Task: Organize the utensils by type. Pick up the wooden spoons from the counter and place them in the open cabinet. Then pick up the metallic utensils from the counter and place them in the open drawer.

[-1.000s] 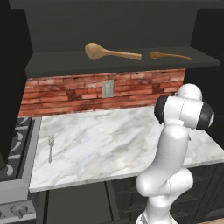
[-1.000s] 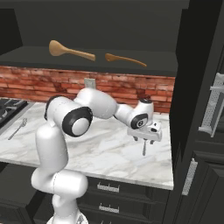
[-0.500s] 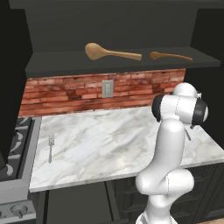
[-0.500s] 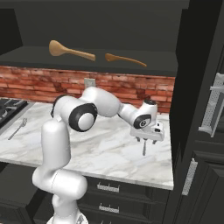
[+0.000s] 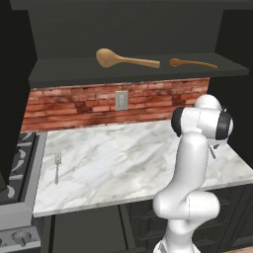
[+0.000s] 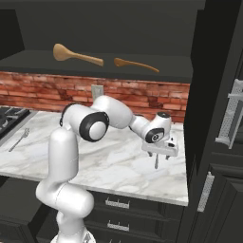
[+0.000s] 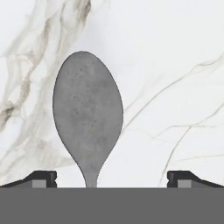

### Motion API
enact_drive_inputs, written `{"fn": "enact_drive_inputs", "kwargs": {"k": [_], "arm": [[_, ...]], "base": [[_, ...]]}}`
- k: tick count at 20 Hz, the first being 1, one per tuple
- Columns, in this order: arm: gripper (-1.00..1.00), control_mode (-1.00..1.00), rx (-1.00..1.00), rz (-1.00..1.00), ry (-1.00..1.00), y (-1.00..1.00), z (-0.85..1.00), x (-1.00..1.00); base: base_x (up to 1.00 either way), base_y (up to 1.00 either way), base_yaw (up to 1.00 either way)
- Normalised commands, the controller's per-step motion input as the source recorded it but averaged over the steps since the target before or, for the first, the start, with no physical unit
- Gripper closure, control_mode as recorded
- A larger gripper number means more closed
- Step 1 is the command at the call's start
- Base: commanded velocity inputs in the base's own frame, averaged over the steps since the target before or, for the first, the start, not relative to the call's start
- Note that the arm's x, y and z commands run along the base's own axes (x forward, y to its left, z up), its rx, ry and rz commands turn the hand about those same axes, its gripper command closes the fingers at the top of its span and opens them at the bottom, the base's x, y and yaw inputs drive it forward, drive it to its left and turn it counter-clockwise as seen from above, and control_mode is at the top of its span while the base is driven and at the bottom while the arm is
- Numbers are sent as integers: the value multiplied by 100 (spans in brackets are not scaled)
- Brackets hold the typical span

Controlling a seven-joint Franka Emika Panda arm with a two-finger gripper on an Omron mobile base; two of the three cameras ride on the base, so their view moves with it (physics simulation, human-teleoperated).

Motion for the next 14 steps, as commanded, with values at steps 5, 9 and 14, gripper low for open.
{"fn": "enact_drive_inputs", "kwargs": {"k": [5,9,14], "arm": [[-100,-100,0,0,0,0,-18,0],[100,-100,0,0,0,6,-26,0],[100,-100,0,0,0,5,-30,0]], "base": [[0,0,0],[0,0,0],[0,0,0]]}}
